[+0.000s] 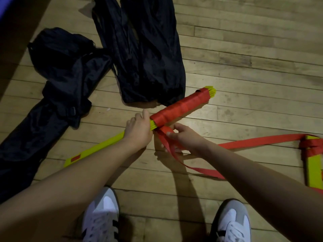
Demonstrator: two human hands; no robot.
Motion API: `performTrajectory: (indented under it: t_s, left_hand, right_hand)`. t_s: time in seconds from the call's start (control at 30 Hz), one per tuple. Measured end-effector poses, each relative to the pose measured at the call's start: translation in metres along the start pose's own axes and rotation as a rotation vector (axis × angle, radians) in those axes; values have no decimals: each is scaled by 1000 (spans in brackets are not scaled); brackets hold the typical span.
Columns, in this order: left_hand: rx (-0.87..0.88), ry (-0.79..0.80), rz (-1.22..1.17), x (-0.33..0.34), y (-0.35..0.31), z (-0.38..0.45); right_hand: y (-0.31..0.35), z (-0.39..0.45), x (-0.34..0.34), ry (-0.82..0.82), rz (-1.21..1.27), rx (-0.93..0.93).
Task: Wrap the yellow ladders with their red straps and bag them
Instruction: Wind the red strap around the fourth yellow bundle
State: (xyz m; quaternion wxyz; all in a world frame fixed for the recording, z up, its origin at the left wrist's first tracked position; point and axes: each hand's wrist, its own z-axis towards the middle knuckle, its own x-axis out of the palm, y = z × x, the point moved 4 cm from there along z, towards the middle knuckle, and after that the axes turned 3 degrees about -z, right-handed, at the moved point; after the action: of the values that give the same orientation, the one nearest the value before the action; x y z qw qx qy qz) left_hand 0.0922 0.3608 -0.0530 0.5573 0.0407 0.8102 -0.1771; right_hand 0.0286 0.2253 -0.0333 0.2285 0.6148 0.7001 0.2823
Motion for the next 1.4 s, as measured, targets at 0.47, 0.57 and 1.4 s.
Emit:
performTrajectory:
  t_s: [0.47, 0.57, 1.4]
  left_hand:
    - [-18, 198, 38, 13, 0, -1]
    - [69, 186, 86, 11, 0, -11]
    - [187, -73, 307, 6, -13, -3]
  right_hand:
    - [-2, 11, -6, -292, -242, -108]
    - [-8, 14, -4, -299, -191, -25]
    - [-8, -1, -8, -141, -209, 131]
